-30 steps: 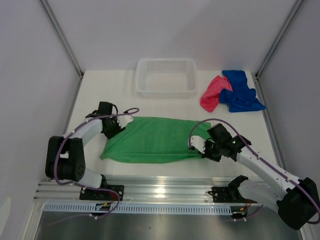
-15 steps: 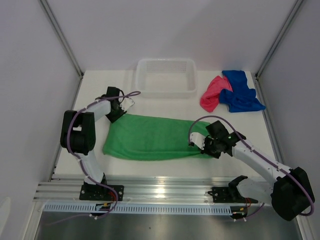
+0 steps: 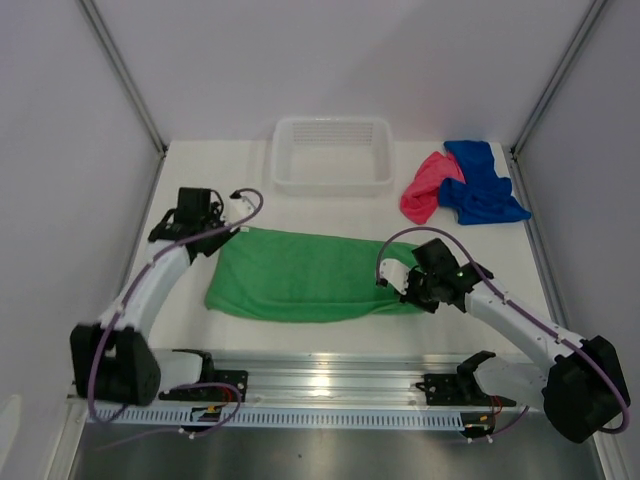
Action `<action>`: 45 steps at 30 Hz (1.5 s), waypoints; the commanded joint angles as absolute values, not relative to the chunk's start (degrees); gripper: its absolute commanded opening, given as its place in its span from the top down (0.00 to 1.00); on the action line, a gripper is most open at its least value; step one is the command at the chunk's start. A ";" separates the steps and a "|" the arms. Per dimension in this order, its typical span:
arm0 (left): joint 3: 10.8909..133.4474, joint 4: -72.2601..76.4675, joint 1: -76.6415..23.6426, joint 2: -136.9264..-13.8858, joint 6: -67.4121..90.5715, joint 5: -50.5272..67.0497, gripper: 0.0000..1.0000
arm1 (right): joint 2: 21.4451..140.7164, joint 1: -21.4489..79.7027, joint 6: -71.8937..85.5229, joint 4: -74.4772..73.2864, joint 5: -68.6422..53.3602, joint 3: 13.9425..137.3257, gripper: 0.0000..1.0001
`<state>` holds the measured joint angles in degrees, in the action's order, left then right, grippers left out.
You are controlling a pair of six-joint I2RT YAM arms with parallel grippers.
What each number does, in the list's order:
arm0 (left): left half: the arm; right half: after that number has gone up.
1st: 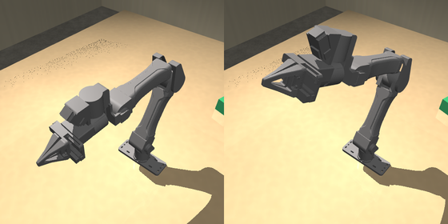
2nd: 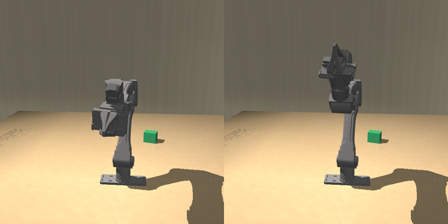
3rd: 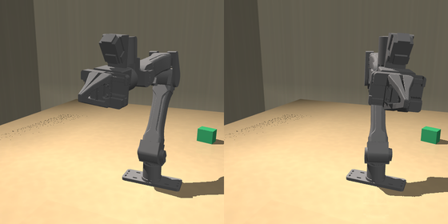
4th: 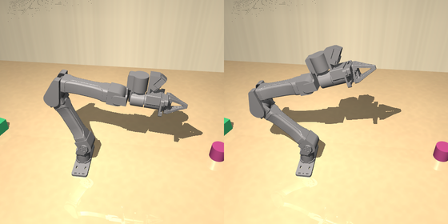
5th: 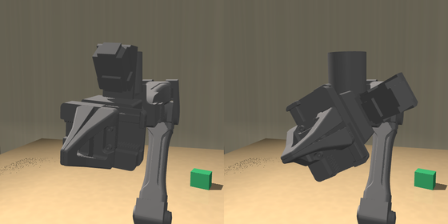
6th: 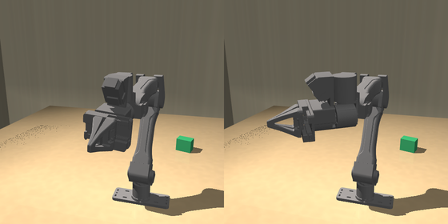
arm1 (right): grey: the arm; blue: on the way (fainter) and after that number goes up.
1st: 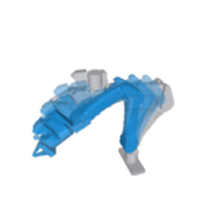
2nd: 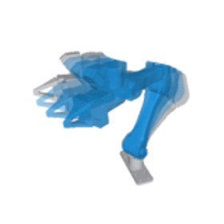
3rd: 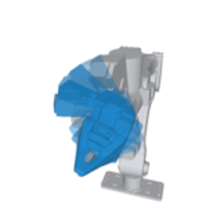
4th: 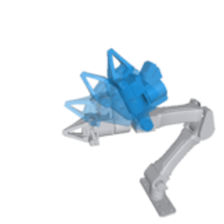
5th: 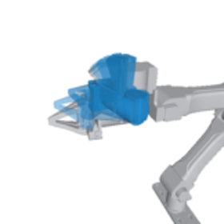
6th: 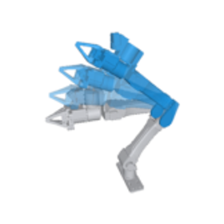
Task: Roll the towels
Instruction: Flatten the towel, then fold the towel
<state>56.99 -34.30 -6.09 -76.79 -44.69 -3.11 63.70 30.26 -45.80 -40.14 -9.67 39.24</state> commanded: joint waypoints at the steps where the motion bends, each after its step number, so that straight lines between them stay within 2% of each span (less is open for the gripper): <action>1: 48.01 -39.89 -6.59 -63.22 -53.33 0.71 0.57 | 62.84 30.41 -43.60 -38.31 -8.97 41.92 1.00; 2: 43.46 -41.21 -7.03 -60.93 -55.70 0.62 0.62 | 62.84 30.41 -43.51 -38.49 -8.79 42.01 1.00; 7: 28.50 -45.00 -11.95 -53.88 -64.42 -4.47 0.67 | 59.86 30.76 -43.68 -37.36 -8.79 40.79 1.00; 19: 31.37 -39.81 -12.74 -64.33 -59.16 -3.78 0.64 | 58.71 30.85 -43.16 -37.09 -9.23 40.34 1.00; 29: 32.69 -39.20 -12.74 -61.17 -60.03 -1.23 0.55 | 58.97 30.94 -43.15 -37.27 -9.05 40.25 1.00; 45: 31.20 -26.46 -12.74 -64.08 -59.94 -7.12 0.54 | 59.41 30.94 -42.54 -37.70 -10.72 40.61 1.00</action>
<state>31.62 -31.22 -12.43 -65.21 -60.03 -5.39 59.40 30.63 -43.40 -38.48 -9.78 39.77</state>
